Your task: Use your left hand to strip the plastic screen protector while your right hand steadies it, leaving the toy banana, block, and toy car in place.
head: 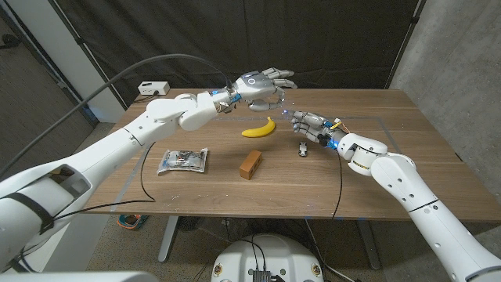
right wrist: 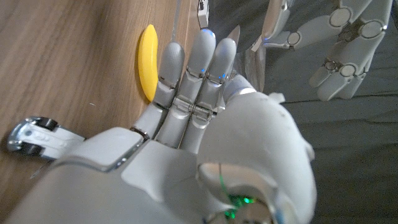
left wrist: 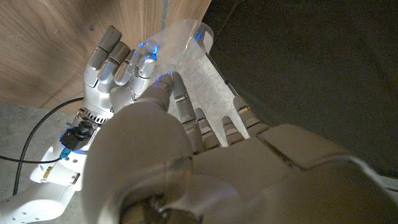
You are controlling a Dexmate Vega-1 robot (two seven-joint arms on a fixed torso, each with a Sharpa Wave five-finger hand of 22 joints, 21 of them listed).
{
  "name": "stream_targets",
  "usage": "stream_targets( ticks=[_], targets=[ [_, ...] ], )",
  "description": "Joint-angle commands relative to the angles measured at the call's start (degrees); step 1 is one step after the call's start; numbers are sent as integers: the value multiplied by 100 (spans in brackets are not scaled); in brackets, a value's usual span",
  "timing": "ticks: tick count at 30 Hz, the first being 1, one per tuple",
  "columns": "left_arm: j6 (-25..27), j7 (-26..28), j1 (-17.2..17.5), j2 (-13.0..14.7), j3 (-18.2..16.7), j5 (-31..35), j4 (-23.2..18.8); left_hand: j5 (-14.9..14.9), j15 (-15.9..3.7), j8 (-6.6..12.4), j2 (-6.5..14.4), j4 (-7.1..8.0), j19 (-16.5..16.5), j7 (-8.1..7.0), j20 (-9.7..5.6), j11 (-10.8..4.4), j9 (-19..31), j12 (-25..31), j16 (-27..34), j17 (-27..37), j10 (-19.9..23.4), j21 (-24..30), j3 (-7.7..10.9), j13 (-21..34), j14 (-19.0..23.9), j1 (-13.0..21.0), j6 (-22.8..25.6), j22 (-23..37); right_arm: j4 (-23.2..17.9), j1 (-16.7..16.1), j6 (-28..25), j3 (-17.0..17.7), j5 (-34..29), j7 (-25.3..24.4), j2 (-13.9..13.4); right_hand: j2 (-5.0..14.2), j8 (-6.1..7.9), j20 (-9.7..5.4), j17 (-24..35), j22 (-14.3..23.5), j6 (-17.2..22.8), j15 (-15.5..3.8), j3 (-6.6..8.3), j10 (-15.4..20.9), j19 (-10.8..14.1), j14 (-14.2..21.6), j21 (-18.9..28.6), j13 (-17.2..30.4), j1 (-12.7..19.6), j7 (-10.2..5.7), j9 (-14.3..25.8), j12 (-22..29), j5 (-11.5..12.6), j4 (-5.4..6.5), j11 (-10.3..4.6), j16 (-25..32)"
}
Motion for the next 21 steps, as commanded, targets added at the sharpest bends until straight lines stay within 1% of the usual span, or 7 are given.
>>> stream_targets(
  ticks=[1, 5, 7, 10, 15, 17, 21],
  targets=[
    [996, 1658, 121, 279, 488, 1399, -377, 35, -221, 642, -19, 53, 7, -260, -42, -91, 641, 14, 19, 23, 0, 32, -1, 31, -23, -12, 202, 3, 172, 23, -133, 123, 702, 507, 131, 10, 41, -749, 53, -2, 247, -383, 99, 87, 83, 429, 20, 14, 104, 164, 11, -11, 35, -81, -19, -10],
    [1683, 2680, 196, 76, 667, 1746, -92, 52, -243, 648, -36, 62, -2, -336, -35, -124, 647, 16, 24, 25, -1, 41, -21, 49, -19, -27, 212, -2, 257, 75, -122, 93, 722, 585, 186, 7, 42, -747, 46, -15, 252, -388, 101, 95, 96, 438, 20, 25, 107, 165, 12, -10, 45, -75, -23, -34],
    [2134, 3052, 246, -42, 755, 1898, 31, 66, -255, 629, -45, 72, -15, -421, -19, -139, 598, 18, 31, 27, 3, 49, -39, 64, -8, -40, 244, -5, 284, 93, -110, 81, 723, 626, 207, 3, 42, -746, 58, -19, 255, -385, 103, 97, 101, 444, 20, 26, 106, 164, 12, -12, 49, -73, -24, -36],
    [2591, 3684, 231, -283, 921, 1929, 377, 79, -269, 624, -57, 85, -35, -435, 5, -160, 561, 21, 38, 30, 8, 55, -61, 80, 1, -61, 291, -7, 310, 115, -88, 67, 717, 641, 247, -4, 42, -747, 66, -28, 259, -384, 103, 103, 109, 454, 20, 43, 106, 171, 9, -7, 55, -71, -13, -45],
    [3113, 4207, 88, -485, 1233, 1992, 728, 97, -301, 631, -54, 110, -57, -454, 40, -176, 574, 40, 66, 37, 48, 68, -84, 104, 63, -87, 287, -8, 322, 133, -71, 49, 692, 624, 292, -10, 47, -746, 85, -42, 262, -384, 108, 104, 120, 462, 19, 52, 106, 164, 19, -13, 67, -67, -18, -62],
    [3227, 4417, -3, -576, 1367, 1977, 920, 103, -309, 623, -51, 116, -63, -451, 49, -178, 555, 45, 71, 39, 55, 73, -89, 113, 76, -92, 297, -8, 335, 147, -62, 38, 683, 632, 308, -13, 44, -746, 92, -48, 265, -387, 111, 114, 123, 461, 18, 39, 109, 169, 13, -22, 72, -67, -21, -72],
    [3274, 4530, -168, -636, 1570, 1968, 1113, 112, -348, 610, -47, 125, -67, -462, 43, -180, 501, 62, 82, 44, 83, 87, -98, 131, 107, -97, 344, -8, 352, 168, -50, 25, 663, 624, 335, -18, 43, -746, 101, -55, 266, -391, 112, 108, 127, 475, 18, 50, 112, 169, 15, -25, 78, -67, -22, -79]
  ],
)
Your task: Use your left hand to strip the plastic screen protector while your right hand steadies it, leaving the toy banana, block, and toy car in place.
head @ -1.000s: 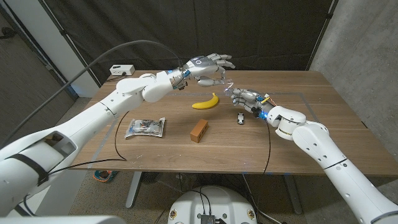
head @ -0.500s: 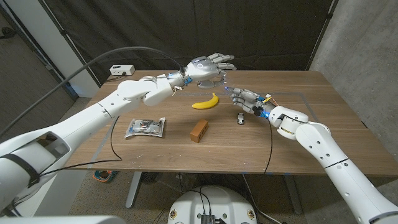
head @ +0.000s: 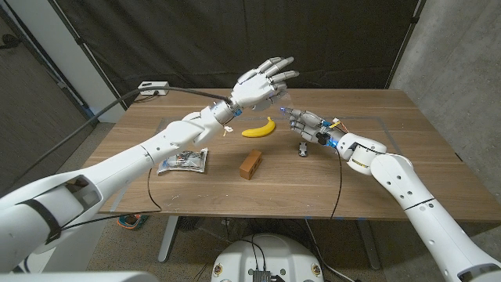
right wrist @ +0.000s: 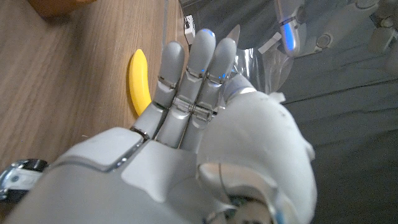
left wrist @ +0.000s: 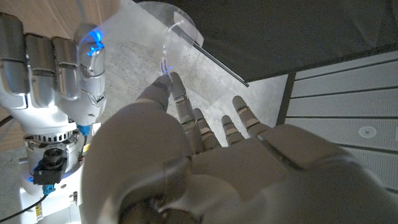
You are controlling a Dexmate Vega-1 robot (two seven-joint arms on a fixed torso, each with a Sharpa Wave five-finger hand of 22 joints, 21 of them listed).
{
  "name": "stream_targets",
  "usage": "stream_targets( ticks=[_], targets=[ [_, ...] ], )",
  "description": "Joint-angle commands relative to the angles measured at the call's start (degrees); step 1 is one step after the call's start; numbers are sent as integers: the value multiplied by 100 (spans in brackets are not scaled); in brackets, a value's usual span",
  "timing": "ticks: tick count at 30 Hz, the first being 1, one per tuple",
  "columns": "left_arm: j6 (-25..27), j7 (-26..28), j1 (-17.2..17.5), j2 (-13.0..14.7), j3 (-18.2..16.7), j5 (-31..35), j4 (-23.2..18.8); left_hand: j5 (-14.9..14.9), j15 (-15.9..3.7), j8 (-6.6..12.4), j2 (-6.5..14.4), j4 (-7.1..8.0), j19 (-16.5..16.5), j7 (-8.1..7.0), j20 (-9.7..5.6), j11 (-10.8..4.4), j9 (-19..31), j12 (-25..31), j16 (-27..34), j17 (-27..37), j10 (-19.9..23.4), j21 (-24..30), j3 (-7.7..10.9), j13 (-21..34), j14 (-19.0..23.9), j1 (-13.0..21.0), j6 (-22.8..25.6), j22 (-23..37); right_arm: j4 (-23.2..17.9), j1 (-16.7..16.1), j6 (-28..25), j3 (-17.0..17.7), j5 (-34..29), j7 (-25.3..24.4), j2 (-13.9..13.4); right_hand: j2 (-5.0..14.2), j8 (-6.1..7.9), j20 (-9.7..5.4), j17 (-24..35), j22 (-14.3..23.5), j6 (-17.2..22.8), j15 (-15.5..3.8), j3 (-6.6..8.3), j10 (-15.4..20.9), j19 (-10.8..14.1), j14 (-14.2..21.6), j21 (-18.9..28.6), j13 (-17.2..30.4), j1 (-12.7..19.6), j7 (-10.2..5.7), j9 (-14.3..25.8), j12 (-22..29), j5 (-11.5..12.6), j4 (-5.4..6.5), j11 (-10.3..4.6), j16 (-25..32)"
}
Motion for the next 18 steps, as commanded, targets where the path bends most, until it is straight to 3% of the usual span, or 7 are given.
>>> stream_targets(
  ticks=[1, 13, 14, 18],
  targets=[
    [846, 1234, -328, -444, 671, 252, 830, 40, -372, 603, 5, 39, -15, -396, -8, -26, 151, 64, 35, 18, 56, 71, -13, 29, 49, -60, 418, 23, 82, 71, 49, -48, 0, 56, 106, 3, 32, -725, 24, -5, 207, -400, 112, 63, 66, 430, 18, 16, 90, 166, 12, -6, 45, -66, -20, -18],
    [580, 1234, -392, -773, 409, 1059, 1380, 41, -534, 534, -94, -25, 65, -503, -90, -39, -99, 152, 49, 20, 208, 153, -57, 97, 155, -6, 623, 7, 179, 178, -24, -77, 13, 117, 139, -9, 26, -727, 46, -32, 216, -396, 112, 85, 79, 460, 14, 5, 89, 167, 6, -34, 66, -59, -11, -62],
    [586, 1234, -373, -795, 364, 1092, 1395, 29, -577, 509, -119, -48, 68, -573, -117, -42, -173, 174, 57, 19, 247, 167, -66, 114, 200, 18, 685, 1, 190, 190, -28, -80, 7, 112, 145, -9, 28, -727, 44, -34, 217, -395, 110, 78, 80, 463, 14, 23, 85, 164, 11, -28, 67, -56, -8, -68],
    [608, 1234, -291, -903, 188, 1222, 1485, -59, -724, 463, -186, -133, 127, -606, -231, -51, -430, 268, 73, 11, 424, 233, -78, 166, 345, 107, 1012, -21, 239, 223, -33, -85, -2, 135, 167, -13, 29, -727, 62, -41, 223, -398, 116, 87, 83, 459, 13, 25, 93, 161, 11, -32, 75, -60, -7, -83]
  ],
)
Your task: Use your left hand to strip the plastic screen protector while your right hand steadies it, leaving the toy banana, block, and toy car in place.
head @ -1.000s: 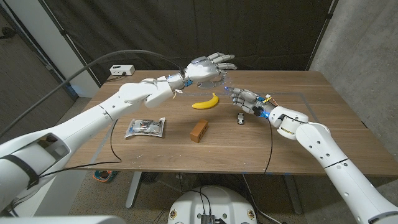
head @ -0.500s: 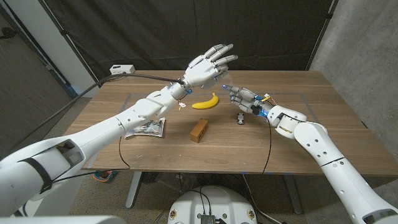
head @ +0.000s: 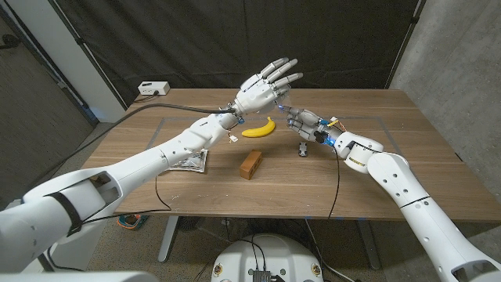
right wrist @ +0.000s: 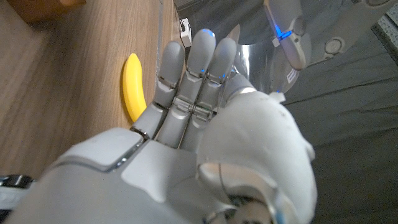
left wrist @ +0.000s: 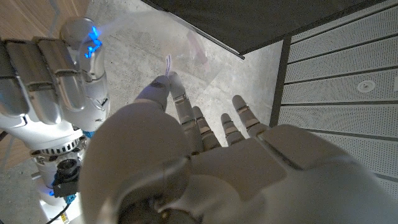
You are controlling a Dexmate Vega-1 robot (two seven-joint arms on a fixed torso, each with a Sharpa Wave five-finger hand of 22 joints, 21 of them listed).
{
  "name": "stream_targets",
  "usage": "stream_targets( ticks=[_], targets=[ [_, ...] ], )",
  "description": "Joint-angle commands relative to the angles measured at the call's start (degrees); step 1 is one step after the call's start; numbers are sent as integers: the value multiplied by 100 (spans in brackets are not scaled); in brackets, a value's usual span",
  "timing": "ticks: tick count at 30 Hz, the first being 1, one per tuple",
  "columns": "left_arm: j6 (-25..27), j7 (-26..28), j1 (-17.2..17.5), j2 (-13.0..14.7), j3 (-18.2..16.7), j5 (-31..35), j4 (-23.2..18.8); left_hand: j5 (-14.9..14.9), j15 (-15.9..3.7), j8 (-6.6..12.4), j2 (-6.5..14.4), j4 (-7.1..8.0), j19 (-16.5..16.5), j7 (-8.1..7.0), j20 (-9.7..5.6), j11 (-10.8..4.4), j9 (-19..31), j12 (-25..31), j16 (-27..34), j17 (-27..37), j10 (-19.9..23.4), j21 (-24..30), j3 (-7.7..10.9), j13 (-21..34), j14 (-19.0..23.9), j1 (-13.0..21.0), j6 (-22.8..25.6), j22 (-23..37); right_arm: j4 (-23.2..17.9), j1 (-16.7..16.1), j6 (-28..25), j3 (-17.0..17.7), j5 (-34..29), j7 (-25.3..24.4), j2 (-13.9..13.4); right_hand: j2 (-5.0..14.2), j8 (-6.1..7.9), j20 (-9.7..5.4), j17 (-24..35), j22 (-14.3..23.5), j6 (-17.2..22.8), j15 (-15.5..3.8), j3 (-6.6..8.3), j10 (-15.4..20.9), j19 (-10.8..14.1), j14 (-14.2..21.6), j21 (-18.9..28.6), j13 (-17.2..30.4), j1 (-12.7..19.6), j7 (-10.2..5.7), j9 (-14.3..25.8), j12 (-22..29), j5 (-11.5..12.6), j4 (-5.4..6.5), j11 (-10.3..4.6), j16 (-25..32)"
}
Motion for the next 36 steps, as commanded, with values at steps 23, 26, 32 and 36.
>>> stream_targets(
  ticks=[23, 26, 32, 36],
  targets=[
    [-588, 128, 684, -1120, -1490, 498, 867, -663, -1074, -525, -646, -464, 559, -643, -639, -15, -2146, 626, -16, -64, 1330, 572, 101, 201, 1148, 523, 2648, -181, 364, 283, 8, -69, -206, 182, 155, -28, 42, -696, 58, -14, 228, -399, 99, 93, 68, 488, 9, 30, 80, 161, 32, -54, 75, -49, -19, -94],
    [-1260, 128, 950, -1722, -2250, 431, 1086, -686, -1060, -629, -681, -439, 606, -613, -592, -15, -2243, 650, 0, -51, 1392, 607, 98, 204, 1251, 494, 2579, -184, 398, 308, 21, -86, -243, 208, 162, -28, 36, -696, 68, -17, 223, -400, 100, 90, 69, 489, 9, 44, 83, 160, 29, -54, 78, -50, -14, -102],
    [-1949, 128, 1084, -2486, -3041, 404, 1463, -727, -1046, -731, -663, -399, 634, -493, -453, -14, -2257, 664, 27, -25, 1439, 648, 115, 204, 1387, 461, 2413, -182, 424, 326, 38, -96, -288, 230, 178, -30, 37, -696, 78, -20, 234, -399, 99, 93, 71, 484, 9, 54, 79, 166, 24, -56, 80, -48, -11, -118],
    [-2212, 128, 1042, -2863, -3324, 269, 1737, -759, -1018, -771, -606, -358, 625, -442, -389, -12, -2188, 654, 32, -2, 1422, 668, 134, 201, 1429, 431, 2245, -178, 422, 316, 58, -88, -307, 226, 190, -31, 36, -696, 72, -22, 230, -404, 96, 94, 72, 490, 8, 58, 82, 157, 28, -59, 80, -49, -17, -129]
  ],
)
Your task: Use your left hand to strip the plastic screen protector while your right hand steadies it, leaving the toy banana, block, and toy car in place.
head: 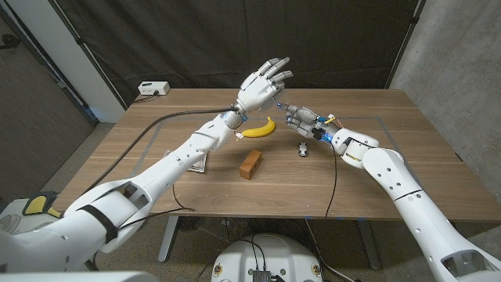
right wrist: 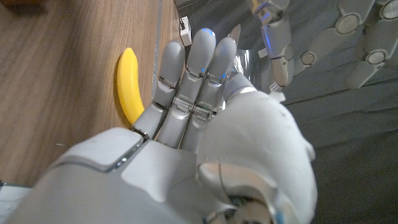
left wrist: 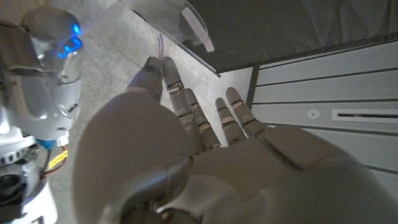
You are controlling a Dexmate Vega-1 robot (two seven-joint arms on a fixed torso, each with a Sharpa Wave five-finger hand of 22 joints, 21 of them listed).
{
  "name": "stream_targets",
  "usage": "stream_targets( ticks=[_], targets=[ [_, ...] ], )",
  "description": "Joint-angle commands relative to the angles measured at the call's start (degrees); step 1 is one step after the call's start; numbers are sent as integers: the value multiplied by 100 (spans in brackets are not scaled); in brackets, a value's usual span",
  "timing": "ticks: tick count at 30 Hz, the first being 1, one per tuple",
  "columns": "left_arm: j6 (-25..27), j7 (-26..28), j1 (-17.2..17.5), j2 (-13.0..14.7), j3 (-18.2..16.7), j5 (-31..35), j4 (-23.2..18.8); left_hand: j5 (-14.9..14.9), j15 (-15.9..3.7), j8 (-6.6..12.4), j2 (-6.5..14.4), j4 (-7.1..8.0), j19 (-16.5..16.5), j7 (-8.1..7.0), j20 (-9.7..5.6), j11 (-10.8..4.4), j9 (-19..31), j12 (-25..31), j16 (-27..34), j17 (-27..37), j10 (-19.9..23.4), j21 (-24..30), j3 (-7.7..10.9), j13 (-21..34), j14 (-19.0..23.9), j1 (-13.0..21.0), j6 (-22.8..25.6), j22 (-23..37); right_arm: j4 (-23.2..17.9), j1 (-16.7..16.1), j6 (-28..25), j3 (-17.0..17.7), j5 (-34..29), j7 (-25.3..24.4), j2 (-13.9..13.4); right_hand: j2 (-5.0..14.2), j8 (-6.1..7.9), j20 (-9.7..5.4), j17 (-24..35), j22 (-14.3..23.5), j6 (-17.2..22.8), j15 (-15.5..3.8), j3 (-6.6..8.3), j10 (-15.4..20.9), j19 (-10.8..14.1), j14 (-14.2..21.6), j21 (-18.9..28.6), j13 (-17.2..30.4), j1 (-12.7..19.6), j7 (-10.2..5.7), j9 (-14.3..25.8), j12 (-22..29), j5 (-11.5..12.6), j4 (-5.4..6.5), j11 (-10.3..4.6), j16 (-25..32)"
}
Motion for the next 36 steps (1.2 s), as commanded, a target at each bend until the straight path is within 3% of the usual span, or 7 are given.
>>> stream_targets(
  ticks=[1, 10, 16, 19, 28, 30, 36],
  targets=[
    [-1018, 5, 273, -1381, -1434, -178, 723, -37, -964, -36, 21, 56, 28, -621, -80, -3, 114, 20, 29, 29, 58, 57, 33, 16, 63, -60, 519, 16, 46, 29, 66, -11, -97, 46, 31, 0, 28, -717, 19, 3, 217, -413, 94, 53, 52, 439, 9, 2, 52, 172, 23, -18, 42, -48, -33, -20],
    [-823, 5, 229, -1399, -1290, -107, 695, -108, -933, -59, 167, 144, -16, -632, 58, 1, 255, -38, -6, 79, -56, 96, 70, 4, 20, -143, 307, 25, 19, -14, 91, 16, -104, 63, 31, -3, 24, -716, 38, -2, 216, -411, 89, 59, 55, 438, 9, 2, 50, 167, 24, -35, 44, -47, -30, -45],
    [-1032, 5, 301, -1530, -1458, -103, 708, -147, -961, -79, 62, 95, -2, -800, 51, -2, 123, -52, -43, 75, -71, 128, 53, -1, 21, -135, 535, 17, 4, -29, 93, 18, -118, 56, 19, -2, 25, -716, 36, -4, 221, -413, 82, 52, 55, 453, 9, 34, 49, 162, 25, -28, 44, -45, -31, -54],
    [-1244, 5, 312, -1608, -1580, -106, 733, -156, -954, -155, -3, 99, 29, -1012, 75, -1, 19, -38, -42, 83, -29, 158, 28, 1, 75, -177, 582, 10, 4, -27, 85, 17, -117, 52, 18, -8, 22, -717, 47, -5, 216, -412, 80, 46, 55, 457, 9, 34, 48, 167, 25, -34, 44, -47, -31, -51],
    [-1618, 5, 325, -1697, -1759, -56, 734, -151, -954, -234, -48, 127, 78, -1100, 149, 2, -84, -21, -36, 102, 18, 198, 2, 5, 138, -249, 669, 3, 42, 13, 93, -7, -151, 23, 43, -2, 22, -717, 56, -8, 218, -411, 76, 46, 56, 464, 8, 32, 45, 157, 27, -50, 47, -43, -30, -67],
    [-1656, 5, 281, -1610, -1688, -39, 742, -150, -958, -257, -49, 128, 83, -1100, 162, 2, -100, -18, -37, 106, 29, 205, 3, 5, 146, -253, 665, 2, 53, 21, 96, -6, -151, 19, 53, -4, 23, -717, 64, -8, 218, -409, 76, 57, 56, 463, 8, 24, 44, 158, 28, -53, 48, -43, -28, -68],
    [-1249, 5, 16, -953, -960, 64, 619, -147, -946, -328, -79, 105, 42, -1179, 180, 2, -153, -66, -116, 111, -61, 209, 14, -7, 2, -231, 743, -3, 96, 65, 76, -12, -154, 18, 67, -4, 21, -718, 66, -12, 224, -410, 71, 59, 55, 468, 5, 36, 41, 169, 24, -57, 50, -42, -31, -84]
  ],
)
